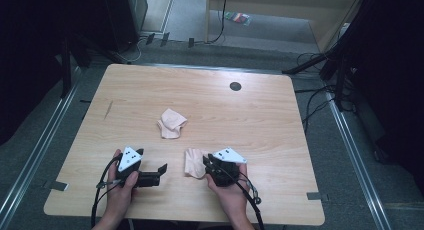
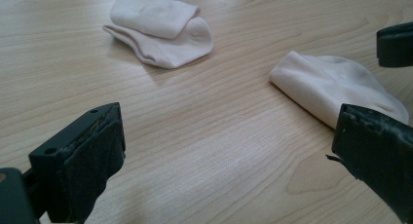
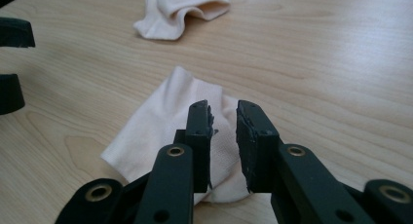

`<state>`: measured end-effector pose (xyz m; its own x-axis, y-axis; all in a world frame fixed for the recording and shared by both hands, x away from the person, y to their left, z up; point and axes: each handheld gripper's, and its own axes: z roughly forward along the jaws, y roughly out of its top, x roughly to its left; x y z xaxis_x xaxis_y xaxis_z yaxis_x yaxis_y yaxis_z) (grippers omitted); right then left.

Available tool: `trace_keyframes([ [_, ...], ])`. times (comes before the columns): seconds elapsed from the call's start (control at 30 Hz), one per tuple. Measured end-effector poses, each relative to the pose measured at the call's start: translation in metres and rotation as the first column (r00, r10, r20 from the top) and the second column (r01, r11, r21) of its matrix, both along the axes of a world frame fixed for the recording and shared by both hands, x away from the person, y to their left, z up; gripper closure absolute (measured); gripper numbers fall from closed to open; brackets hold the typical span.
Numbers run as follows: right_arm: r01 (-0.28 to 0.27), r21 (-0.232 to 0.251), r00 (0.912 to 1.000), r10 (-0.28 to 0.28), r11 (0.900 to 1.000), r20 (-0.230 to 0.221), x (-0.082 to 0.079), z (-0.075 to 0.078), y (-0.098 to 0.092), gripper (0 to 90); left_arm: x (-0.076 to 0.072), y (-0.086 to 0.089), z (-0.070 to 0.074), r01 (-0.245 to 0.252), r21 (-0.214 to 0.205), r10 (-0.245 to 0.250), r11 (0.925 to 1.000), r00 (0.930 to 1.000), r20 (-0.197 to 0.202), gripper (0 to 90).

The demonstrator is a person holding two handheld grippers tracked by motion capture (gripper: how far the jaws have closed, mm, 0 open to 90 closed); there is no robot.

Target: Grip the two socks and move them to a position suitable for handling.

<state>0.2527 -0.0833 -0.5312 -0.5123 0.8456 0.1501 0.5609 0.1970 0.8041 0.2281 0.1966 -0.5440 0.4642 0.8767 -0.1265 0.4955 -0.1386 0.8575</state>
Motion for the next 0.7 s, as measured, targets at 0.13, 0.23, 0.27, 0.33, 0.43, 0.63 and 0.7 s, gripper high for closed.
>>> trace_keyframes([
  [0.13, -0.005, -0.019, 0.9996, 0.004, 0.9998, -0.03, 0.005, -0.008, 0.003, 66.5, 0.0, -0.001, -0.001, 0.007, 0.004, -0.007, 1.0, 1.0, -0.005, 0.0],
  [0.23, -0.015, -0.045, 0.9992, 0.013, 0.9989, -0.038, 0.007, -0.014, 0.005, 65.8, 0.0, -0.002, -0.001, 0.007, 0.004, -0.007, 1.0, 0.9999, -0.007, 0.0],
  [0.27, -0.02, -0.057, 0.9992, 0.018, 0.9982, -0.036, 0.007, -0.016, 0.007, 67.9, 0.0, -0.002, -0.001, 0.007, 0.004, -0.007, 1.0, 0.9999, -0.007, 0.0],
  [0.33, -0.021, -0.093, 0.9997, 0.02, 0.9954, -0.011, 0.005, -0.018, 0.009, 76.2, 0.0, -0.002, -0.001, 0.007, 0.004, -0.007, 1.0, 0.9999, -0.008, 0.0],
  [0.43, -0.026, -0.107, 0.9995, 0.028, 0.9939, 0.014, 0.003, -0.017, 0.009, 87.3, 0.0, -0.002, -0.001, 0.009, 0.003, -0.009, 1.0, 0.9999, -0.007, 0.0],
  [0.63, -0.056, -0.061, 0.9965, 0.059, 0.9966, 0.059, -0.001, 0.0, 0.008, 89.7, 0.001, -0.007, -0.002, 0.032, -0.002, -0.032, 0.9995, 0.9992, -0.023, 0.0],
  [0.7, -0.059, -0.056, 0.9962, 0.063, 0.9967, 0.06, -0.001, 0.003, 0.008, 89.8, 0.001, -0.009, -0.002, 0.049, 0.001, -0.049, 0.9988, 0.9983, -0.032, 0.0],
])
